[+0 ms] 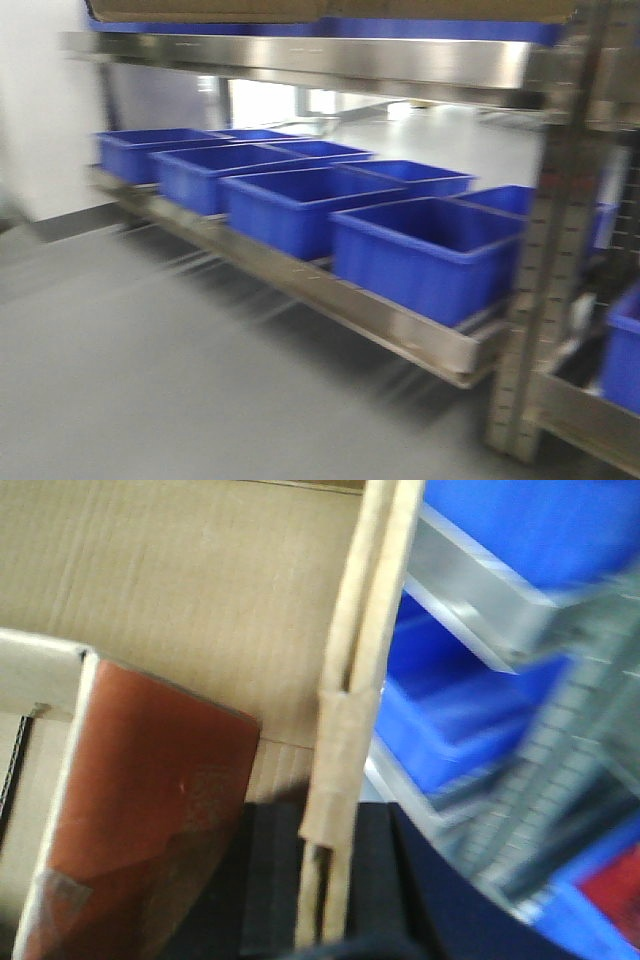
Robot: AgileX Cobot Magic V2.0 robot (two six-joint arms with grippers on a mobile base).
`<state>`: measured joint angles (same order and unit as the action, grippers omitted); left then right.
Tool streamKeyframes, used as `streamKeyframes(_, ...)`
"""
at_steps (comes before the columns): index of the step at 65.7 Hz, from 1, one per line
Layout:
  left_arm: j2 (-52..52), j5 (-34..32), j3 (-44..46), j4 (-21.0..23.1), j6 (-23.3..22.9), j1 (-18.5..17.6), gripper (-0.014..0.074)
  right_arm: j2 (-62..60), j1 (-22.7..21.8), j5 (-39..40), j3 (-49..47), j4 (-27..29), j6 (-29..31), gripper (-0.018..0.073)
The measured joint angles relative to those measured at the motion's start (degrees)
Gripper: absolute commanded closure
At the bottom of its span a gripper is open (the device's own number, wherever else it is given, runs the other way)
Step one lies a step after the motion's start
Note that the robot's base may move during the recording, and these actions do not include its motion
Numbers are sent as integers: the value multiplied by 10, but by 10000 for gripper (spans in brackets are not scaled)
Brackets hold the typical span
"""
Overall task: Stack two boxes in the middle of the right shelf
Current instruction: 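Turn the base toward the steel shelf rack with blue bins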
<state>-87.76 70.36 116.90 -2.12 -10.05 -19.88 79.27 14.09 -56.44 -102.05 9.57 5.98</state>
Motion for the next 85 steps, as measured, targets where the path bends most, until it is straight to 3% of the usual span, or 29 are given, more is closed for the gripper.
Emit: streamKeyframes(85,-1,0,0,0,0,0,708,0,0,0,0,0,0,713)
